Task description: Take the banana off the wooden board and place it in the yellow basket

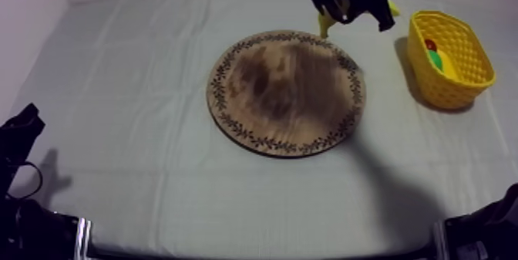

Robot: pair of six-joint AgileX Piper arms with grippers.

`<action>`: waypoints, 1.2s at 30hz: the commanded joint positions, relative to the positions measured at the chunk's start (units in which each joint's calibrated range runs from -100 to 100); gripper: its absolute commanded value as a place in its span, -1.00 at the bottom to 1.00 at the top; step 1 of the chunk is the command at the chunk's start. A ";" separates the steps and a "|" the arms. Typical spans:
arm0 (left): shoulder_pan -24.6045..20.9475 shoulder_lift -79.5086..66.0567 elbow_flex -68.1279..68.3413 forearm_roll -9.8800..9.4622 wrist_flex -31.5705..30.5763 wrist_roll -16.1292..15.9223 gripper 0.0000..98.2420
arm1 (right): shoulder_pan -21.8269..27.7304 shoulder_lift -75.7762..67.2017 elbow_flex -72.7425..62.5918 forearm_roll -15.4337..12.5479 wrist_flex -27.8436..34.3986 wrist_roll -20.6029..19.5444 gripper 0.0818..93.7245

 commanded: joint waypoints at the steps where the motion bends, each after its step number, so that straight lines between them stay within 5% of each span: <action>1: 0.01 0.00 -0.01 0.04 -0.01 0.00 -1.00 | 0.59 0.09 -0.35 0.30 0.13 -2.27 -0.51; 20: 0.01 0.00 -0.01 0.04 -0.01 -0.01 -1.00 | 10.38 4.25 -9.54 0.78 8.01 -15.50 -0.50; 36: 0.01 0.00 -0.01 0.04 -0.01 -0.05 -1.00 | 19.27 5.72 -13.66 -0.34 14.05 -22.38 -0.45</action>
